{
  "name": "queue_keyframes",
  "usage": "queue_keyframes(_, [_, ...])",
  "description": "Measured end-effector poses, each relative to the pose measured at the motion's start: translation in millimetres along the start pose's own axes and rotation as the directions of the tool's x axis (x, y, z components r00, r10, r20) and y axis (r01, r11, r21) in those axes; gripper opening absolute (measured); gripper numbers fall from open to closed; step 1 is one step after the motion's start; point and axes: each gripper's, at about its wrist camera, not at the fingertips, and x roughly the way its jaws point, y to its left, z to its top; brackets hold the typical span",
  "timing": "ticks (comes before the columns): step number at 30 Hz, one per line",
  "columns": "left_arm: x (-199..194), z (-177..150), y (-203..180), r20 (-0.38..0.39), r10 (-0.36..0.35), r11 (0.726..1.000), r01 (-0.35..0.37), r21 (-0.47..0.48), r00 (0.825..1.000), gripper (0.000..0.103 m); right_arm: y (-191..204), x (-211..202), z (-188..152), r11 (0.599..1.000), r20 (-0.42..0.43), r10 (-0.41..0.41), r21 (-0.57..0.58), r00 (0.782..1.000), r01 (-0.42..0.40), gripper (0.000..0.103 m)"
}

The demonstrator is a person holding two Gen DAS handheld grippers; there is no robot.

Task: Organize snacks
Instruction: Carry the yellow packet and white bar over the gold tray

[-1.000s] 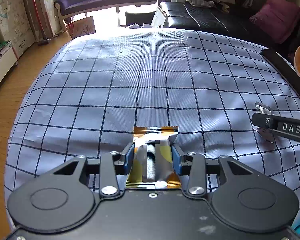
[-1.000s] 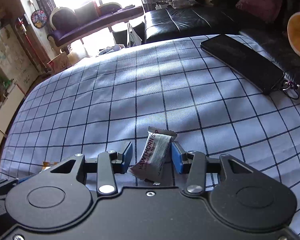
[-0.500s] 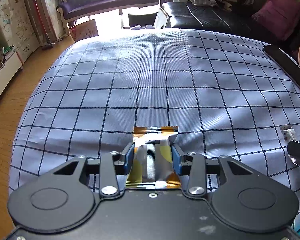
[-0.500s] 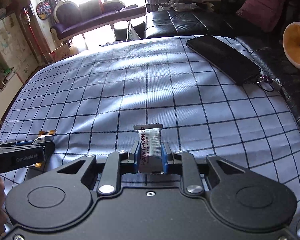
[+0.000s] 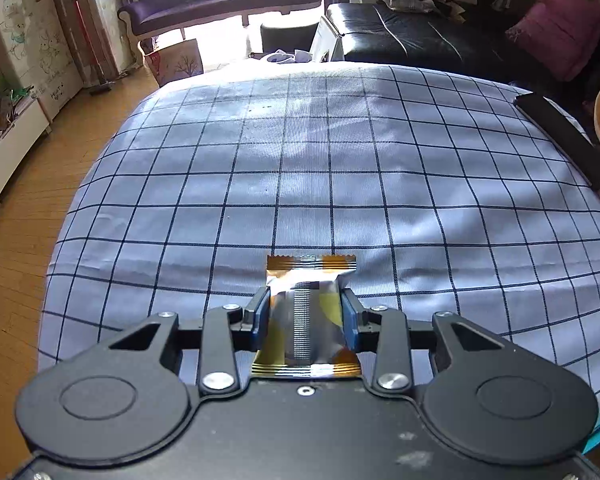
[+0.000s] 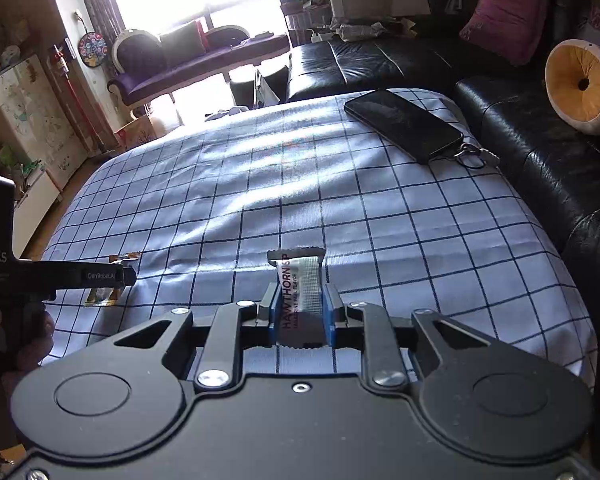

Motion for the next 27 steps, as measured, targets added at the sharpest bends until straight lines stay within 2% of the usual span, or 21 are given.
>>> queue_keyframes(5, [-40.5,-10.2,-5.3,0.035,0.009,1.0,-0.01,0.015,0.999,0.037,-9.4,-26.8,-14.3,1.0,0.022,0.003,0.021,1.0,-0.004,0.03])
queue_keyframes(9, [-75.6,-23.8,-5.7,0.052,-0.015,1.0,0.014,0.017,0.999,0.037,-15.0,-47.1,-26.5,0.999,0.039,0.012,0.037,0.999,-0.014,0.03])
queue_keyframes(16, [-129.0,-67.1,-10.4,0.068,-0.062,0.997,0.058,0.061,0.996,0.037,-23.4,-74.0,-50.7,0.997,0.058,0.024,0.068,0.998,-0.028,0.03])
queue_keyframes(22, [-155.1,-101.7,-12.5,0.049,-0.119,0.99,0.114,0.088,0.992,0.037,-22.8,-86.3,-63.3,0.998,0.064,0.016,0.059,0.998,-0.02,0.03])
queue_keyframes(27, [-166.1,-122.9,-10.8,0.039,-0.136,0.985,0.131,0.112,0.99,0.037,-19.4,-92.4,-71.5,0.998,0.053,0.023,0.058,0.998,-0.026,0.03])
